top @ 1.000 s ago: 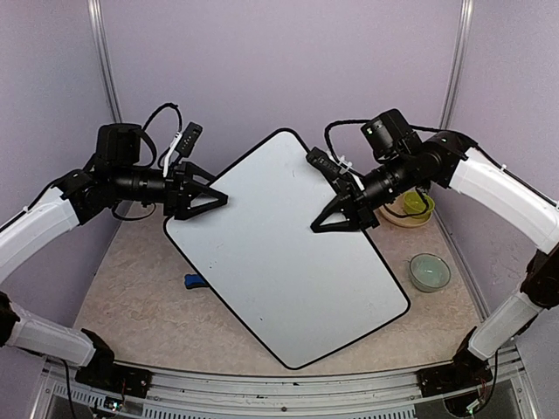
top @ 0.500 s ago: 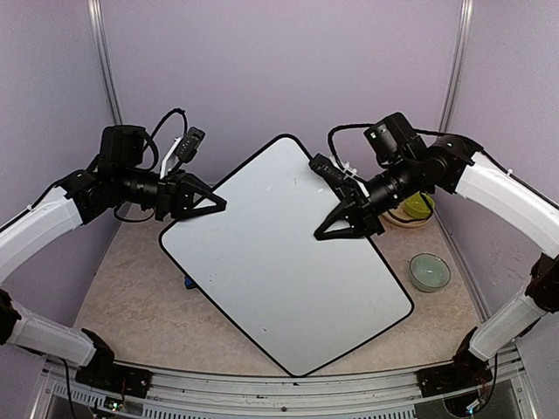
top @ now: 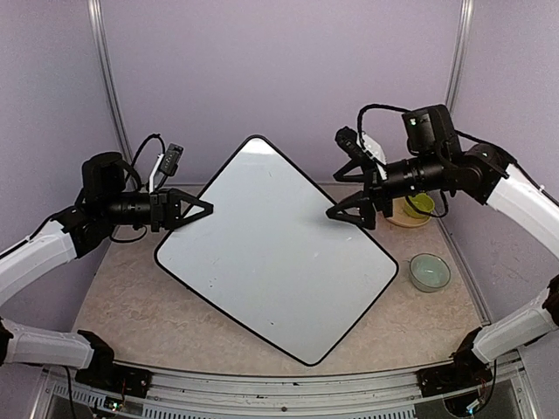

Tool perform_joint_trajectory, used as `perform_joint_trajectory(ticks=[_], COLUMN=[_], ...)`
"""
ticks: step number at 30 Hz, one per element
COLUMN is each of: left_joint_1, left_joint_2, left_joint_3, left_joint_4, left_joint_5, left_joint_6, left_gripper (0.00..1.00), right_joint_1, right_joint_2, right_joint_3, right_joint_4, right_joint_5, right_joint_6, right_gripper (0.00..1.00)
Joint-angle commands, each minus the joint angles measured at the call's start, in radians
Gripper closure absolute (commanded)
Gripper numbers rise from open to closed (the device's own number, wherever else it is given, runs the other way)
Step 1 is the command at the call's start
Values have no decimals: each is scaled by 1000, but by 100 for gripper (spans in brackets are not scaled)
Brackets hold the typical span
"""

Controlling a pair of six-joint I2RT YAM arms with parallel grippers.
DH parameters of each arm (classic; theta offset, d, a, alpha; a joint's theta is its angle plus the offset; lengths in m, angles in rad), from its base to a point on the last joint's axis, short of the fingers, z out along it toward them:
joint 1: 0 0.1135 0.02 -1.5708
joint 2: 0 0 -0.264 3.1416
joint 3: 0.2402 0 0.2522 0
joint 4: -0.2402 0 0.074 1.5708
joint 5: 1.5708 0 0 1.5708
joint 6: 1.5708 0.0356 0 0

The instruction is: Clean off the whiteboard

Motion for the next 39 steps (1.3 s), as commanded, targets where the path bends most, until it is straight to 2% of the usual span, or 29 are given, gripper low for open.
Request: perform_joint_trajectory(ticks=[1,6,15,22,25,28,34,39], left_joint_1=[19,37,53,59,70,83,95,95], left_joint_2=[-86,-142,-184,-191,-192,-187,-174,-142], left_joint_3=[-20,-84,-144,-139,-152,-175,-195,-213], left_joint_4=[310,424,610,671,723,795,879,963], left_joint_5=[-88,-98,-75,-78,-88,-90,-98,-98], left_joint_6=[-23,-88,-193,-215,-235,-282,-328,-362], left_gripper=[100,100,100,100,100,100,100,100], right_joint_1=[-55,-128,-151,-180,-187,-193,-196,-198], right_joint_2=[-144,-318,-572,-556,-570,-616,-654,-564], right_joint_3=[-94,-308,-628,-734,-767,-825,-842,-848], right_joint_4=[178,288,393,459,502,595,630,728], right_joint_5=[167,279,346,285,320,282,323,158], right_joint_6=[164,355,476,558,591,600,626,611], right_gripper=[0,0,0,0,0,0,0,0])
